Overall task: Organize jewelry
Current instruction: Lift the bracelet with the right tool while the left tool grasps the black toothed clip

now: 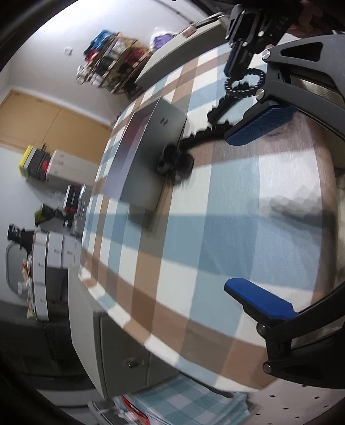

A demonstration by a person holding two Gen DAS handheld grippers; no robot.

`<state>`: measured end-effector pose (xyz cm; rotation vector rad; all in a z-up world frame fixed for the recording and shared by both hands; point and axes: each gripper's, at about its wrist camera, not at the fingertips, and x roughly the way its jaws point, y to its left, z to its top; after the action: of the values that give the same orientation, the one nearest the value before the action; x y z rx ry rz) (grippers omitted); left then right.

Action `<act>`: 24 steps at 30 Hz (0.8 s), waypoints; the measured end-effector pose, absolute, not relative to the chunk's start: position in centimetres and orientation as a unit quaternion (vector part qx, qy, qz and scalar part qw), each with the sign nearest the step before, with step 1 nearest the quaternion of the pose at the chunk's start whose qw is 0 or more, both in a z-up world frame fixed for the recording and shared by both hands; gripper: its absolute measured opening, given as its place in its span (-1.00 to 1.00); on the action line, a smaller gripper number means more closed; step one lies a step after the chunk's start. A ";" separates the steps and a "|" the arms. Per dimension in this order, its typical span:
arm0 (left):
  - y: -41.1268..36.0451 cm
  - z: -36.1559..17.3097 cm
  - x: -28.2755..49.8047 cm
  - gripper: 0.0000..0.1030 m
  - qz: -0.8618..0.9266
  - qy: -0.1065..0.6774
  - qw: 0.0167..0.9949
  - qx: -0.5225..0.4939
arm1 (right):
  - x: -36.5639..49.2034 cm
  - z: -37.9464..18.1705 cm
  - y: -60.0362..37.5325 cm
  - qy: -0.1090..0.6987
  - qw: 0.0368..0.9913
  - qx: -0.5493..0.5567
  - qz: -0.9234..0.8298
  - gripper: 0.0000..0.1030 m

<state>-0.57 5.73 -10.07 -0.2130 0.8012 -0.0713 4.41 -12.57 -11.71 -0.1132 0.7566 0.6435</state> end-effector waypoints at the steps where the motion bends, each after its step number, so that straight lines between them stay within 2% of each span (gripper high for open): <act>1: 5.3 -10.0 -0.4 0.90 -0.043 0.391 0.914 -0.100 | 4.5 -11.6 -13.2 0.361 0.880 -0.045 0.304 -0.84; 13: -1.7 -10.0 2.3 0.90 -0.161 0.417 0.892 -0.072 | 6.5 -12.0 -20.4 0.348 0.905 0.045 0.239 -0.84; 24: -10.2 -10.4 4.0 0.90 -0.260 0.410 0.867 0.113 | 6.6 -13.1 -25.2 0.346 0.911 0.094 0.205 -0.84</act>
<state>3.97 -10.23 -10.44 0.2373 0.8590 -0.5450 6.62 -25.17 -13.10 0.1930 0.7129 0.4235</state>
